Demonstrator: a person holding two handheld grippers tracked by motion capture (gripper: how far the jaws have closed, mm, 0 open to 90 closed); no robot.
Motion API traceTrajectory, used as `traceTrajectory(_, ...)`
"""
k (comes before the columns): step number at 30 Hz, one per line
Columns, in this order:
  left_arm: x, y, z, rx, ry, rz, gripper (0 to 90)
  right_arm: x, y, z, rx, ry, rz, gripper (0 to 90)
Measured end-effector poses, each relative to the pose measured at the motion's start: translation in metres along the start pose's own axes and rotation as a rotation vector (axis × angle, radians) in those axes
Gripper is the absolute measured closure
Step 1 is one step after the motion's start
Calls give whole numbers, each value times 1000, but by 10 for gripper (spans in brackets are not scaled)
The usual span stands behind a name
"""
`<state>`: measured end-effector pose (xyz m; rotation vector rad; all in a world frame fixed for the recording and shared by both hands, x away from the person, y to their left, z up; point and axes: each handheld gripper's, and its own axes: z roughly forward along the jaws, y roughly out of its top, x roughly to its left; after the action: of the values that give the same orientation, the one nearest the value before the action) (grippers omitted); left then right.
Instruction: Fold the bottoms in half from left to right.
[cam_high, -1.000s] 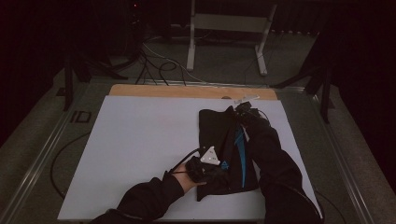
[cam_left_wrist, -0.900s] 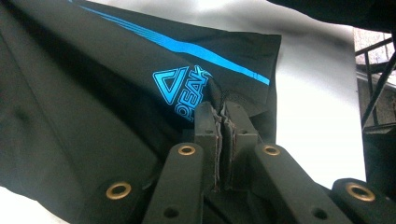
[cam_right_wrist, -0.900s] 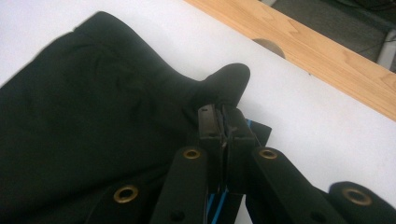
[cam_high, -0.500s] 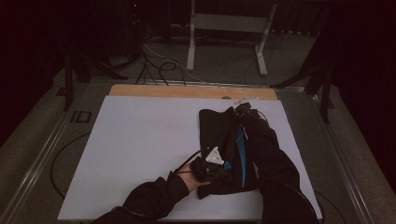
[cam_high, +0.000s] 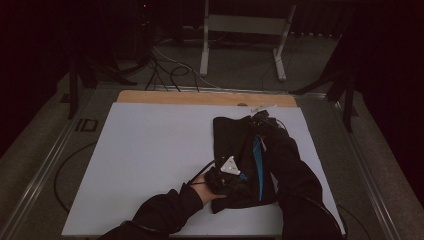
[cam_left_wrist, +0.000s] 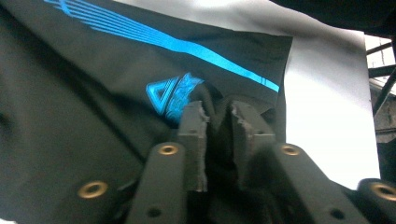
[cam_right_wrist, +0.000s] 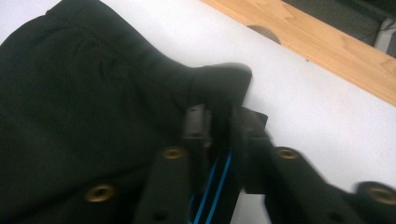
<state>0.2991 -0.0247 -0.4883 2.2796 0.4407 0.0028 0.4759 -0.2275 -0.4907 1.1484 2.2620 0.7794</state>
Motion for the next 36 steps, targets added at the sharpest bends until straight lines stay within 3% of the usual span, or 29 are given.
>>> traceTrajectory(6, -1, 1, -10, -17, -3, -1, 487, 2, 3, -8, -15, 8, 13, 471)
traceTrajectory(11, 0, 1, -21, -43, -12, -21, 327, 5, 6, -17, -20, 25, 29, 324)
traceTrajectory(15, 1, 0, -31, -67, -21, -17, 159, 7, 7, -28, -45, 62, 39, 222)
traceTrajectory(17, 1, -1, -41, -88, -13, -25, 108, 9, 6, -33, -46, 108, 34, 136)
traceTrajectory(20, 5, -4, -52, -104, -7, -49, 85, 13, 4, -39, -45, 146, 30, 132)
traceTrajectory(26, 12, -17, -70, -128, 44, -55, 22, 26, -2, -54, -28, 166, -6, 118)
traceTrajectory(33, 19, -43, -92, -141, 84, -93, 14, 56, -18, -90, -73, 227, -32, 139)
traceTrajectory(36, 21, -55, -100, -148, 104, -113, 14, 72, -27, -105, -80, 255, -64, 150)
